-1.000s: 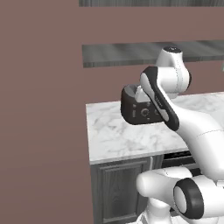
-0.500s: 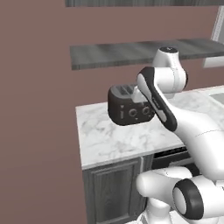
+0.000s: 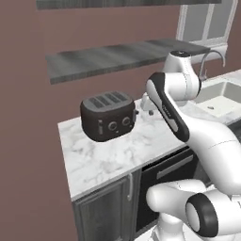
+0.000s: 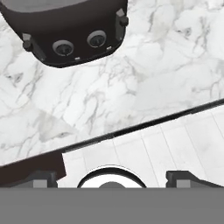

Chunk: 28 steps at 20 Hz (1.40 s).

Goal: Open the dishwasher door and pull out the top rack.

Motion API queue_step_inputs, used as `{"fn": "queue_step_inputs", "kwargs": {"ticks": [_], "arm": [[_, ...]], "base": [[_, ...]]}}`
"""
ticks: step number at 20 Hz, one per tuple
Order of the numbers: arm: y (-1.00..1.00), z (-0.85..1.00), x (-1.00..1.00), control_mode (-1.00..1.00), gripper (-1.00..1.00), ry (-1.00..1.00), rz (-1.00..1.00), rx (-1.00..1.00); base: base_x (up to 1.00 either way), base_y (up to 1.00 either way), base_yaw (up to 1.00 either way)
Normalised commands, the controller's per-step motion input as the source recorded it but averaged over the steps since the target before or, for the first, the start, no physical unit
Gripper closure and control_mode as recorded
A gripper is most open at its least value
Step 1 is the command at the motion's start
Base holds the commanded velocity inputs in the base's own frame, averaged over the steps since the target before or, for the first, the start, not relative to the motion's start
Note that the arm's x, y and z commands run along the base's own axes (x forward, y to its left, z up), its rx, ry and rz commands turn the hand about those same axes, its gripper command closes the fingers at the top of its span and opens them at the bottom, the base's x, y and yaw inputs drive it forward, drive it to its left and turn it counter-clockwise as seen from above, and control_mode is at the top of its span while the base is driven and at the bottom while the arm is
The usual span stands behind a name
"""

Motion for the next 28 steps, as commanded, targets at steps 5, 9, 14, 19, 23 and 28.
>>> {"fn": "queue_step_inputs", "kwargs": {"ticks": [5, 9, 14, 19, 23, 28], "arm": [[0.0, 0.0, 0.0, 1.0, -1.0, 0.0, 0.0, 0.0], [0.0, 0.0, 0.0, 1.0, -1.0, 0.0, 0.0, 0.0], [0.0, 0.0, 0.0, 1.0, -1.0, 0.0, 0.0, 0.0], [0.0, 0.0, 0.0, 1.0, -1.0, 0.0, 0.0, 0.0], [0.0, 0.0, 0.0, 1.0, -1.0, 0.0, 0.0, 0.0], [0.0, 0.0, 0.0, 1.0, -1.0, 0.0, 0.0, 0.0]], "base": [[0.0, 0.31, -0.31], [0.0, 0.44, -0.28], [0.0, 0.57, -0.25], [0.0, 0.65, -0.17], [0.21, 0.39, -0.14], [0.38, 0.03, -0.05]]}}
